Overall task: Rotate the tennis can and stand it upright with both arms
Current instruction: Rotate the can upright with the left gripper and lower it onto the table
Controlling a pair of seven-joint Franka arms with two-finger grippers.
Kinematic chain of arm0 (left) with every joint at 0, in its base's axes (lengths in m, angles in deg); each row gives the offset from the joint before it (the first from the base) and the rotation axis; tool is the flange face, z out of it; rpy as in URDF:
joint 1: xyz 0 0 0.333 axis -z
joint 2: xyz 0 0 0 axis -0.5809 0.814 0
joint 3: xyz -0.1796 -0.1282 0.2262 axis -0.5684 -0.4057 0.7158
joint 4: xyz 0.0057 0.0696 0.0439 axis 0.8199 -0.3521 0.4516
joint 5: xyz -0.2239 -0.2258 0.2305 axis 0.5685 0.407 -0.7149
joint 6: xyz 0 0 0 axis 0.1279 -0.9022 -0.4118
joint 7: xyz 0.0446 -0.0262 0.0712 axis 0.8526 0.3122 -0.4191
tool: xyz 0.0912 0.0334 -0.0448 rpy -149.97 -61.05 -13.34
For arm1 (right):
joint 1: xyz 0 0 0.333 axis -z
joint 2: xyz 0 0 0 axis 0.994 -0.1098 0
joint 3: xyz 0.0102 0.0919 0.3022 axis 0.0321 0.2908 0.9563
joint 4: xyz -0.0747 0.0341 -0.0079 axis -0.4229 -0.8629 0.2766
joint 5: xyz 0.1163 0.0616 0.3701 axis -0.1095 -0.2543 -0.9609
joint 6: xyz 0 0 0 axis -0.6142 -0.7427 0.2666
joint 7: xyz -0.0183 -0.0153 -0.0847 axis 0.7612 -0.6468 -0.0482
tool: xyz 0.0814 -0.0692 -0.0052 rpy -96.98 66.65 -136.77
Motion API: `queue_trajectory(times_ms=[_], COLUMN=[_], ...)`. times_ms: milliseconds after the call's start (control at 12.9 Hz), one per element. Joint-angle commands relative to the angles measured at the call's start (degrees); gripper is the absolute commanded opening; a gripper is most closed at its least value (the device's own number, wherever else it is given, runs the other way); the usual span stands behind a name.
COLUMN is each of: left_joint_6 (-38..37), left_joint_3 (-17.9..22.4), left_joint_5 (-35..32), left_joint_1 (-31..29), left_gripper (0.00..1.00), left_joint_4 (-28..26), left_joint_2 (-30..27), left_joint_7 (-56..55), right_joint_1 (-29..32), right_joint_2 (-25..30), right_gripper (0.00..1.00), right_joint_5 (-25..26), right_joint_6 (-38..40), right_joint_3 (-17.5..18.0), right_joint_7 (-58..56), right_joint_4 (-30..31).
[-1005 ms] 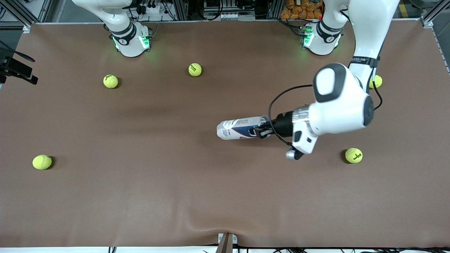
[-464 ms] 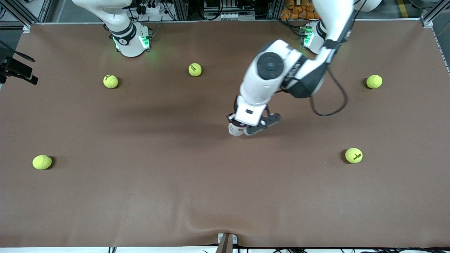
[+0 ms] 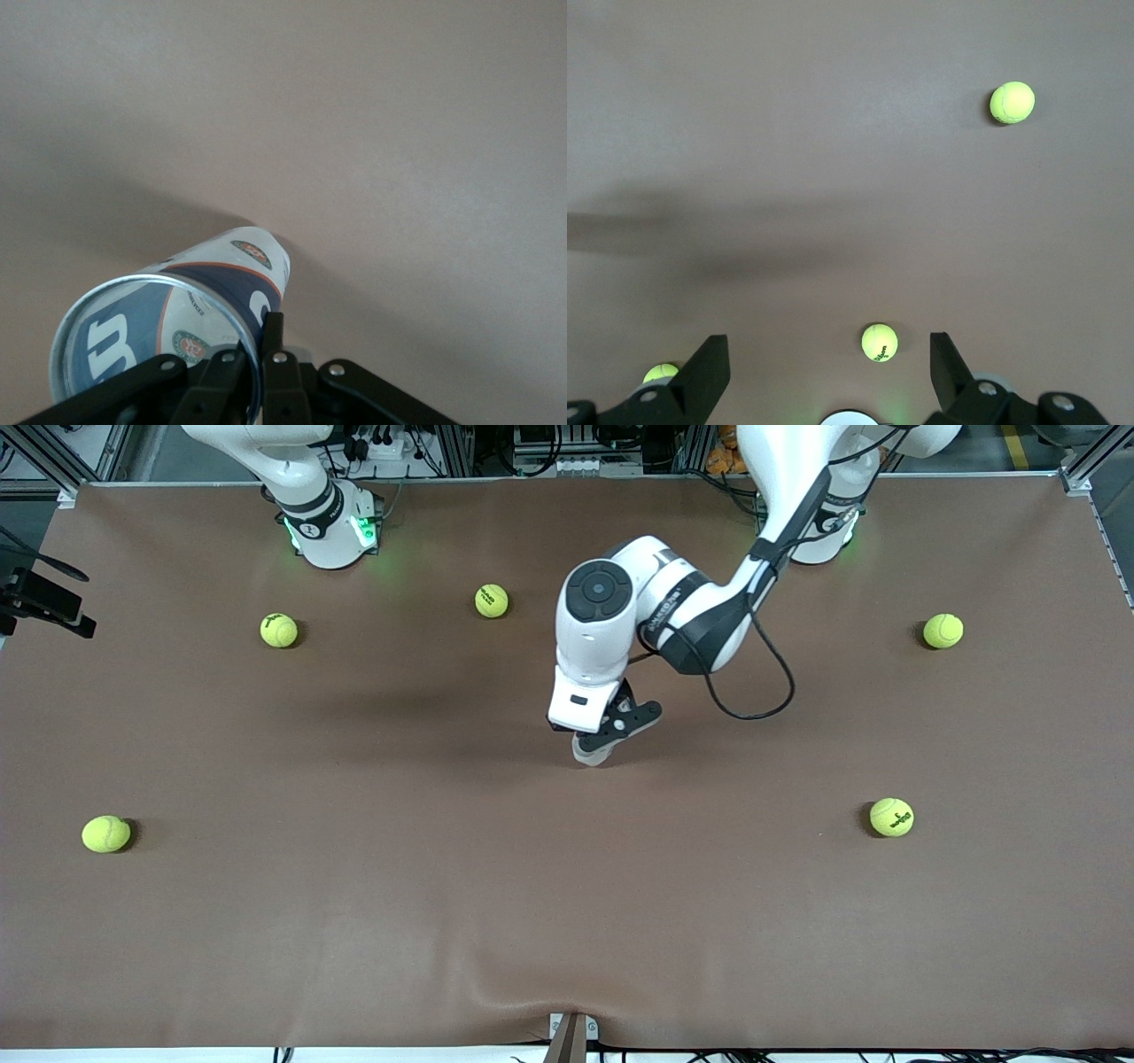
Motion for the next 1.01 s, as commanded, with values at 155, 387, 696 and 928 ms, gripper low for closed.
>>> queue_trajectory(times_ms=[155,387,696,928], left_joint_6=[0.1,-0.6,-5.3,-9.7], left_joint_3=[0.7,0.7,0.7,0.8], left_joint_5=[-3.7,-3.7,-3.9,-3.9], left_joint_1=[0.7,0.7,-0.3,-3.3], left_gripper=[1.00,1.00,1.00,1.00], left_joint_4=[3.1,3.6,3.6,3.3], left_joint_2=[2.0,0.3,-5.9,-12.2], left_joint_7=[-0.8,-1.1,-0.7,-0.6], right_joint_1=[0.6,0.6,0.6,0.5], right_joint_2=[0.7,0.7,0.7,0.7], right_gripper=[1.00,1.00,1.00,1.00], right_joint_5=[0.0,0.0,0.0,0.0], right_joint_6=[0.1,0.1,0.1,0.2], right_joint_3=[0.4,0.4,0.4,0.4], right_joint_7=[-0.6,-0.6,-0.6,-0.6], right_joint_4=[0.5,0.5,0.5,0.5])
